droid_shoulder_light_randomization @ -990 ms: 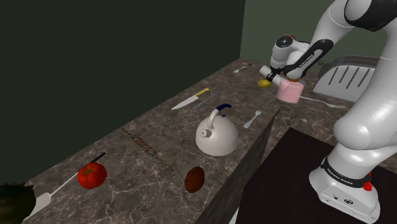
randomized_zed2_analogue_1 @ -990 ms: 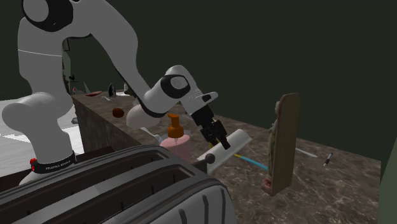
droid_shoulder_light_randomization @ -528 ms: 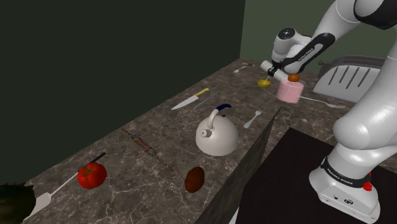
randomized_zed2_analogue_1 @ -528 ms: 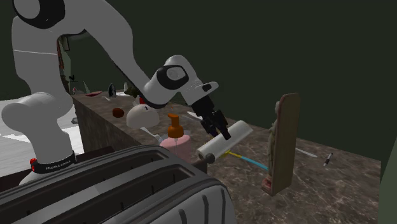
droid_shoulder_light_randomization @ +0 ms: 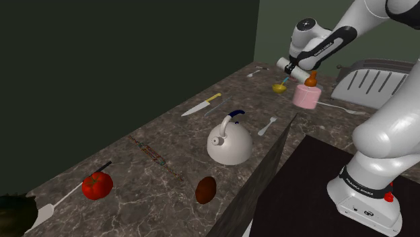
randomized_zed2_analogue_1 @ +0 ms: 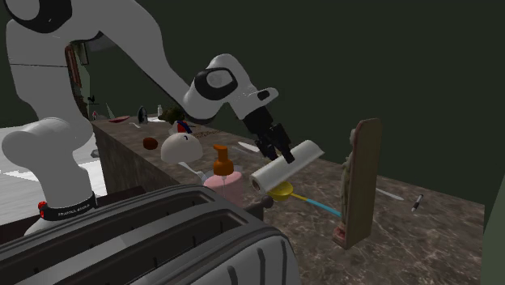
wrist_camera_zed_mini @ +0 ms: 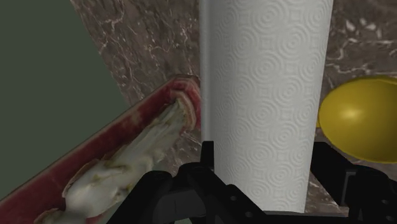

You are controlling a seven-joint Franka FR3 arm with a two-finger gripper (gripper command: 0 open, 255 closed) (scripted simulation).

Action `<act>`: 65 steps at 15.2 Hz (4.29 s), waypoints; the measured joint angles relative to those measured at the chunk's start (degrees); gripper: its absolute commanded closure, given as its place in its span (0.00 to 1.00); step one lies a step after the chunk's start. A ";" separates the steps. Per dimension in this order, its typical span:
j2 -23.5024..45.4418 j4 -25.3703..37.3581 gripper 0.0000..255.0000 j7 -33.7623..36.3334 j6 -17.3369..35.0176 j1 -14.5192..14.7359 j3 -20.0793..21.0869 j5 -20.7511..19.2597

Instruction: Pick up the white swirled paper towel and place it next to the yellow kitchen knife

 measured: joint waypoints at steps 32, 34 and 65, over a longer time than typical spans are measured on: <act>-13.63 1.01 1.00 2.35 -21.19 7.39 11.01 7.98; -14.59 0.81 1.00 4.25 -23.29 8.51 12.69 8.20; 12.60 36.48 1.00 37.85 -61.43 31.58 38.43 2.34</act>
